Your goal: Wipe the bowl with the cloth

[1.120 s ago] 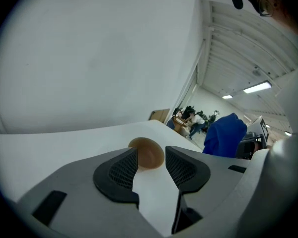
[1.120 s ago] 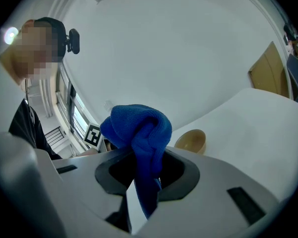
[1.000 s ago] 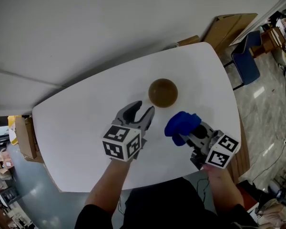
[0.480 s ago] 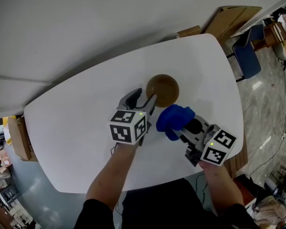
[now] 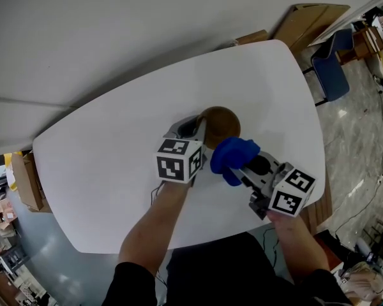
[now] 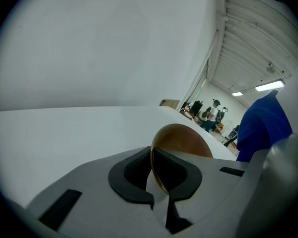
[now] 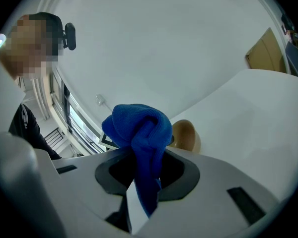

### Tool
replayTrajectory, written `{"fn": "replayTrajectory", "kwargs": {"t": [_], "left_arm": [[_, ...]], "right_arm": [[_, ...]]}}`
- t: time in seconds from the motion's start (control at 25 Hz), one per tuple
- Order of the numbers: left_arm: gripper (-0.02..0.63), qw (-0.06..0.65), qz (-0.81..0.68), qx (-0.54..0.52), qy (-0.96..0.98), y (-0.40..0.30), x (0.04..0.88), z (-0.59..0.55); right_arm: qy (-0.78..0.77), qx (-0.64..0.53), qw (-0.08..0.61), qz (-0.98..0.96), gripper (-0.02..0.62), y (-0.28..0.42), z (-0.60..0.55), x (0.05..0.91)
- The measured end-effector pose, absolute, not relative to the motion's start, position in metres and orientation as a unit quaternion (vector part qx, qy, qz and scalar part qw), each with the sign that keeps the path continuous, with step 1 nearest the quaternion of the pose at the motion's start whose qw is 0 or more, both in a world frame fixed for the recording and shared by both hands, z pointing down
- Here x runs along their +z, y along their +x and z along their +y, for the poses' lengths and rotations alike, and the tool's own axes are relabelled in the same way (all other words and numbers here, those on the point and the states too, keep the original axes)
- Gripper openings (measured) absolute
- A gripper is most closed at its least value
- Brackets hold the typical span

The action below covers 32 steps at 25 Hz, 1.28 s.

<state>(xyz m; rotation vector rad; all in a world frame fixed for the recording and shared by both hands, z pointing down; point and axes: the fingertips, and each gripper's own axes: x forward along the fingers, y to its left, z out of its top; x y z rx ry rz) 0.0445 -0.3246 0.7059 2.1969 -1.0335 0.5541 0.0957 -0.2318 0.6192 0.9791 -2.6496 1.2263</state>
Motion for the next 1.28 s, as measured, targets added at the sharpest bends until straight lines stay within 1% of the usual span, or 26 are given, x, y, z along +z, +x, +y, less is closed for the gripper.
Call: {"fn": "replayTrajectory", "kwargs": {"t": [0.12, 0.28, 0.6, 0.84, 0.96, 1.08, 1.28], "left_arm": [[0.021, 0.303, -0.397, 0.215, 0.839, 0.047, 0.690, -0.310], [0.021, 0.276, -0.426, 0.192, 0.840, 0.034, 0.641, -0.303], [0.021, 0.205, -0.446, 0.169, 0.854, 0.015, 0.529, -0.281], [0.021, 0.171, -0.450, 0.156, 0.863, 0.009, 0.473, -0.248], [0.021, 0.159, -0.446, 0.155, 0.867, 0.008, 0.456, -0.224], [0.022, 0.151, -0.444, 0.152, 0.870, 0.004, 0.437, -0.205], [0.021, 0.140, -0.453, 0.117, 0.872, -0.014, 0.399, -0.173]], "right_arm": [[0.310, 0.401, 0.036, -0.861, 0.080, 0.093, -0.223, 0.609], [0.304, 0.389, 0.035, -0.869, 0.080, 0.093, -0.219, 0.583], [0.313, 0.347, 0.000, -0.884, 0.080, 0.106, -0.219, 0.504], [0.323, 0.320, -0.023, -0.890, 0.081, 0.119, -0.200, 0.459], [0.333, 0.312, -0.035, -0.889, 0.080, 0.128, -0.189, 0.442], [0.326, 0.305, -0.032, -0.894, 0.081, 0.125, -0.178, 0.430], [0.317, 0.292, -0.039, -0.901, 0.081, 0.117, -0.155, 0.413]]}}
